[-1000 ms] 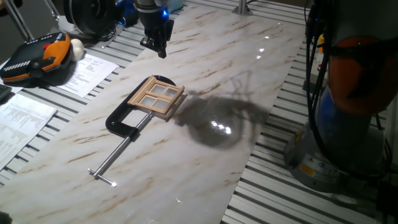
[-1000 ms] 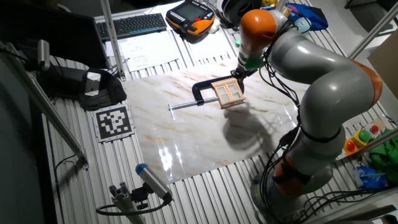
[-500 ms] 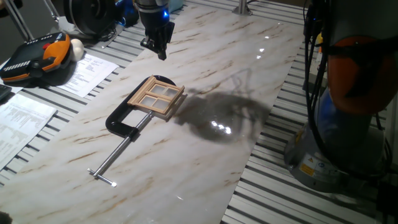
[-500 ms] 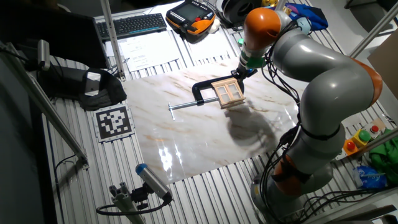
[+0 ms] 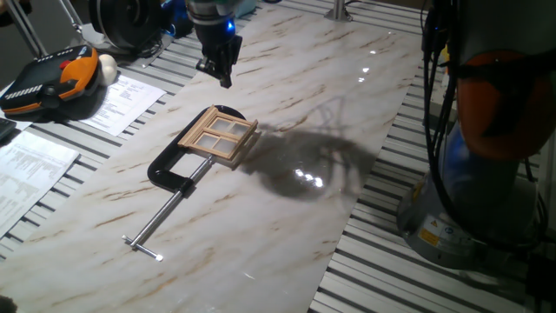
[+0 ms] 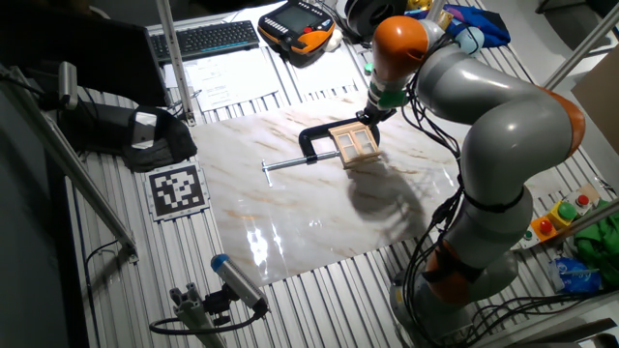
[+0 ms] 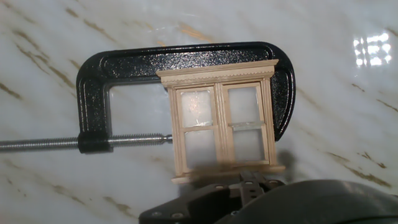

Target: Open a sliding window

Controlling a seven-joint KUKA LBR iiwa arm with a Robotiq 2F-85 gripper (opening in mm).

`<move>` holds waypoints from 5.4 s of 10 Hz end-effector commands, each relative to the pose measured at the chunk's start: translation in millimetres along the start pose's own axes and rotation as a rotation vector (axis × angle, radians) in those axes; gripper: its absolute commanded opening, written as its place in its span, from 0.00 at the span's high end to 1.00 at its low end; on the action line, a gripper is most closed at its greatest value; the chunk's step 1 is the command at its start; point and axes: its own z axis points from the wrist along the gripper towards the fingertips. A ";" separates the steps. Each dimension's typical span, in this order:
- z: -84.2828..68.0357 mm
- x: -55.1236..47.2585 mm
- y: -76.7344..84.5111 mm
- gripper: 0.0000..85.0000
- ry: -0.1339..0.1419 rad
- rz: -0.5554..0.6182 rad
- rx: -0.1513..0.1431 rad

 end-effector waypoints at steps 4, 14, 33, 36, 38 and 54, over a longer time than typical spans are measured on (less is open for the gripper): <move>23.0 3.3 2.9 1.00 -0.013 -0.002 0.003; 74.5 -1.7 20.9 1.00 0.048 0.040 -0.043; 122.7 -1.3 35.6 1.00 0.127 0.020 -0.050; 122.5 -2.0 35.4 1.00 0.170 -0.006 -0.052; 122.9 -3.6 35.8 1.00 0.157 -0.001 -0.062; 133.7 -16.6 44.8 1.00 0.168 -0.022 -0.061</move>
